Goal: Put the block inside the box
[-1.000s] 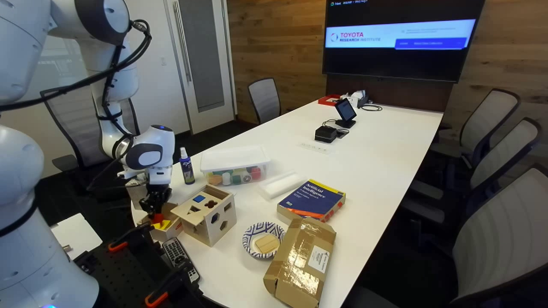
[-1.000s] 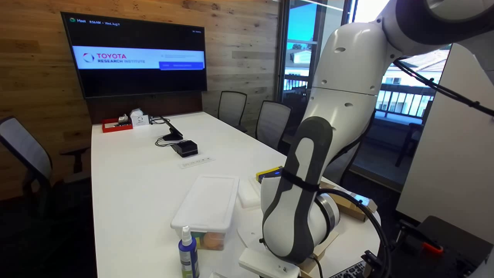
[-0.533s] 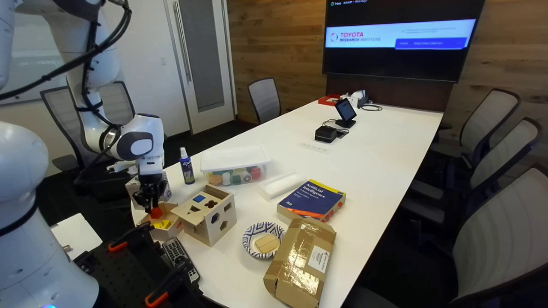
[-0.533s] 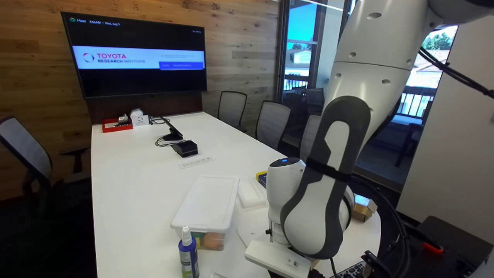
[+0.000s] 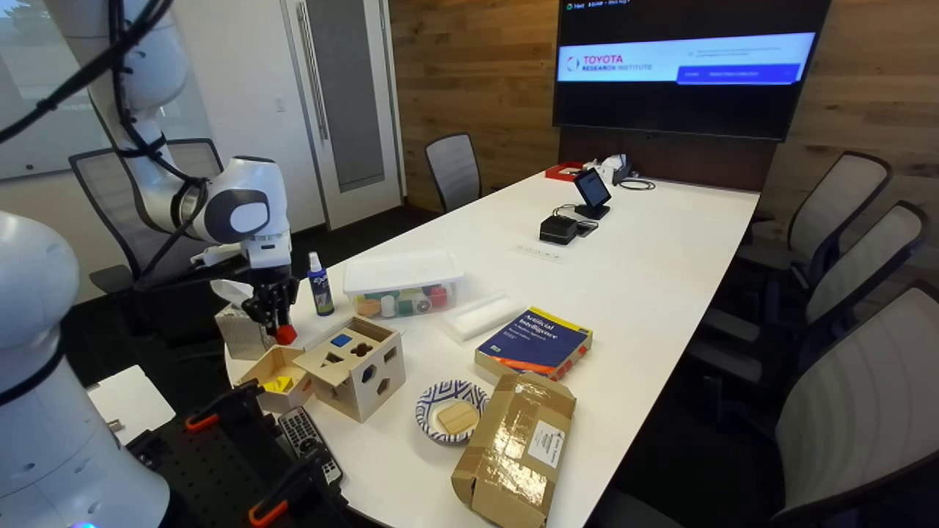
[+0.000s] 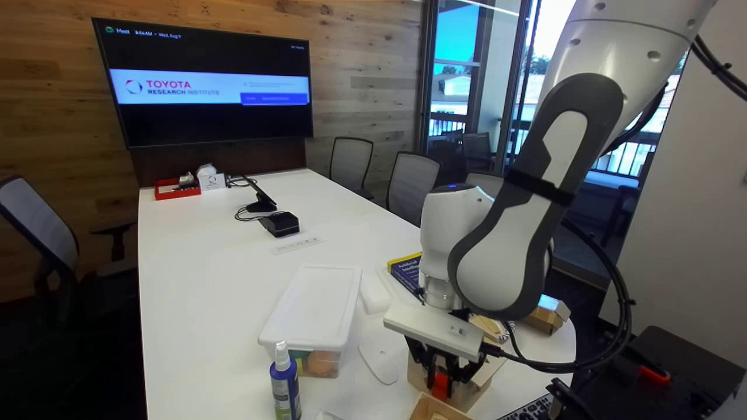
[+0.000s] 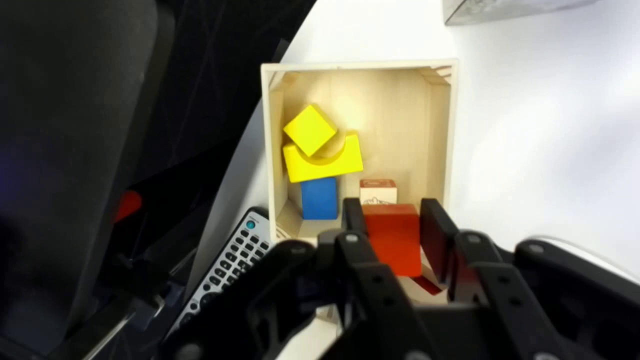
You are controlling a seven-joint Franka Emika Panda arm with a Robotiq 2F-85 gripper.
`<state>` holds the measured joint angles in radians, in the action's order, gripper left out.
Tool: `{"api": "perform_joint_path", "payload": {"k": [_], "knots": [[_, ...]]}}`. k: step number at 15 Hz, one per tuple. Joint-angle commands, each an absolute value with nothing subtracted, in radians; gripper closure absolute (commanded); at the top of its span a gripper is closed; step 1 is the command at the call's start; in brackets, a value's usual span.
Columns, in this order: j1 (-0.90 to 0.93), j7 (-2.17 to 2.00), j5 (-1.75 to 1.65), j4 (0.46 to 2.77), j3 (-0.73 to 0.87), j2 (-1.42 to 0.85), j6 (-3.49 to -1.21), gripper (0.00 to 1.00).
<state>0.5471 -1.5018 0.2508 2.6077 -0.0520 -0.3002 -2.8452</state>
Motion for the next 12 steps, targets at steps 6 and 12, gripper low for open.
{"api": "perform_joint_path", "payload": {"k": [6, 12], "knots": [[0.335, -1.504, 0.249, 2.650, -0.099, -0.110, -2.717, 0.92], [0.238, -1.481, 0.307, 2.649, -0.118, -0.142, -2.746, 0.92]]}}
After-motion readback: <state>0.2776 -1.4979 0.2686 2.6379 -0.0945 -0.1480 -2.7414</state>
